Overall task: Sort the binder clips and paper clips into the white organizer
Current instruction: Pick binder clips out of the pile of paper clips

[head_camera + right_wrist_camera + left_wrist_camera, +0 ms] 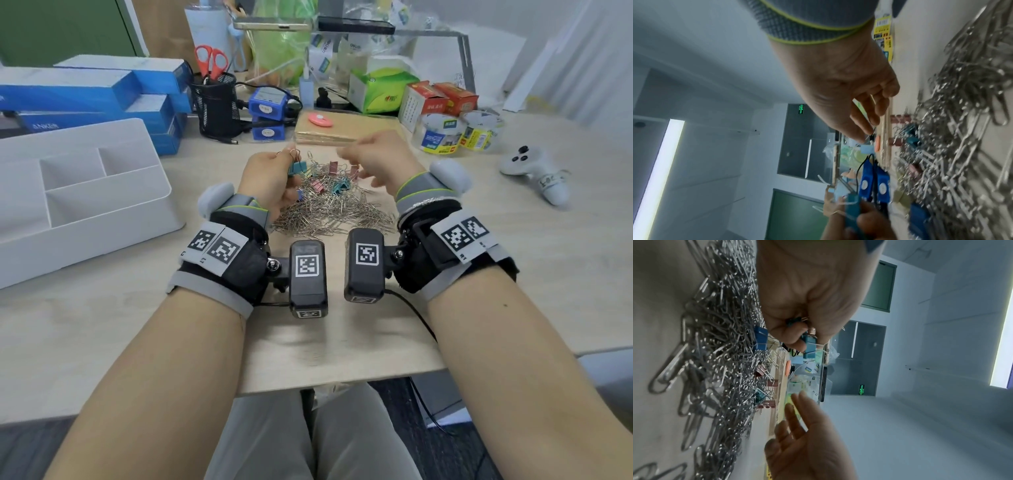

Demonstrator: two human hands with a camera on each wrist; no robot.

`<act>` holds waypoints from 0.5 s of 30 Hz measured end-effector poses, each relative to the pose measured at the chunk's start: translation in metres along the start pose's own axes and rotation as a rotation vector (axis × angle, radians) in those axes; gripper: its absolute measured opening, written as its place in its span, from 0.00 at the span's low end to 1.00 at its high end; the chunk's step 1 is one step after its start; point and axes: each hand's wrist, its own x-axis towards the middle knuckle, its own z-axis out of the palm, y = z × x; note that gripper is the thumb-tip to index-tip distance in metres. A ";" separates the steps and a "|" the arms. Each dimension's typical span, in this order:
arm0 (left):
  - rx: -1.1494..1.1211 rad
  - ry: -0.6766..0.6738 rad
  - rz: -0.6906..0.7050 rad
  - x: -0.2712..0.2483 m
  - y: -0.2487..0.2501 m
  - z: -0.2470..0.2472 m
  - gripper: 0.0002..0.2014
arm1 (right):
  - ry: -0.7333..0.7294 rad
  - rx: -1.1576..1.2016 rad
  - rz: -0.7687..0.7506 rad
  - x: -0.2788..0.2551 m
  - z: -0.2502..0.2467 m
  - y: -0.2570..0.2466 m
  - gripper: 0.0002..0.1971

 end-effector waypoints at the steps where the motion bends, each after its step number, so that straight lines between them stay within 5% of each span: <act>1: -0.008 0.009 0.003 0.000 0.000 -0.001 0.13 | 0.009 -0.053 0.022 0.003 -0.001 0.004 0.17; 5: -0.013 -0.001 0.015 -0.001 0.000 0.000 0.11 | -0.045 -0.142 0.101 0.004 0.002 0.014 0.23; 10: -0.071 -0.022 0.012 -0.005 0.001 0.001 0.10 | -0.078 -0.209 0.094 0.002 0.005 0.015 0.17; 15: -0.116 -0.027 0.008 -0.006 0.003 0.001 0.11 | -0.040 0.119 -0.020 -0.001 -0.004 0.017 0.06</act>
